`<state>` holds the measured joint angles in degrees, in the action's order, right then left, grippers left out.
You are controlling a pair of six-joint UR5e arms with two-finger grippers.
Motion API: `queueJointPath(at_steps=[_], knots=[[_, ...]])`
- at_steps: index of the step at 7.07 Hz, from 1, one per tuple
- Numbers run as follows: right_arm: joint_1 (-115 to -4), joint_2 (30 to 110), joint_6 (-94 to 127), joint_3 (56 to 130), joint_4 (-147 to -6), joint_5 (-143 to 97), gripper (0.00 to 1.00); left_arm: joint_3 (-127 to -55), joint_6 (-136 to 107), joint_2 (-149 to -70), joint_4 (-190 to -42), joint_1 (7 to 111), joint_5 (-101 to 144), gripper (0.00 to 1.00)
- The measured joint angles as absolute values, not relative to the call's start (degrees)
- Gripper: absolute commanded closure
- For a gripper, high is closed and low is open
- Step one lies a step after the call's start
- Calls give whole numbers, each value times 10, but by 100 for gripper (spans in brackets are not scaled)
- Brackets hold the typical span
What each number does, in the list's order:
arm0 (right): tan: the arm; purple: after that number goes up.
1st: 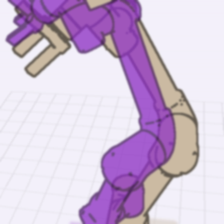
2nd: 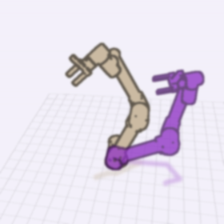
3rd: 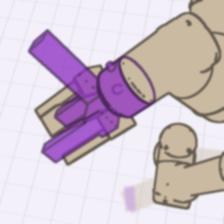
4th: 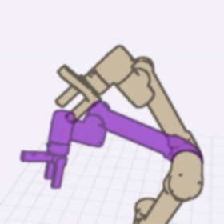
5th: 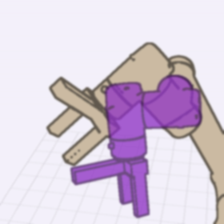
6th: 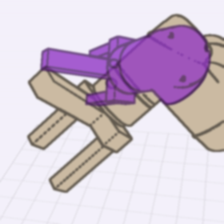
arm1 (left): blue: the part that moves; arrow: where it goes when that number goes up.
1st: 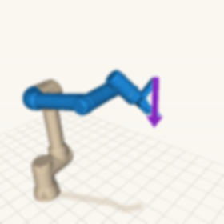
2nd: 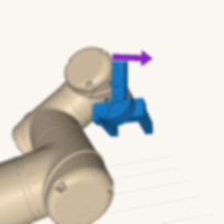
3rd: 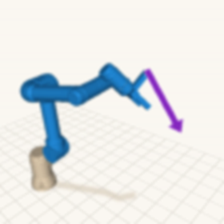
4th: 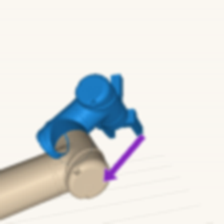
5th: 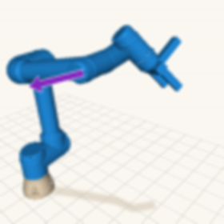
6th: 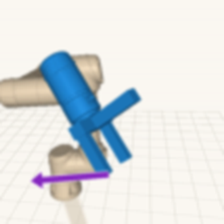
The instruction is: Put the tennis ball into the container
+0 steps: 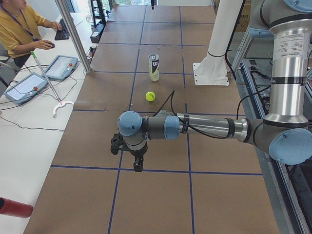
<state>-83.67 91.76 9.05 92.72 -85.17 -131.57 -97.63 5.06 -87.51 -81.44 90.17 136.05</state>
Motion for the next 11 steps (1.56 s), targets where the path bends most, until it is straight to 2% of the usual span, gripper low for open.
queueJointPath(at_steps=[8, 11], knots=[[-836, 918, 91, 927, -852, -1316, 0, -1001, 34, -886, -829, 899, 1369, 0], [-837, 918, 91, 927, -852, -1316, 0, -1010, 3, -889, -905, 862, 1383, 0]])
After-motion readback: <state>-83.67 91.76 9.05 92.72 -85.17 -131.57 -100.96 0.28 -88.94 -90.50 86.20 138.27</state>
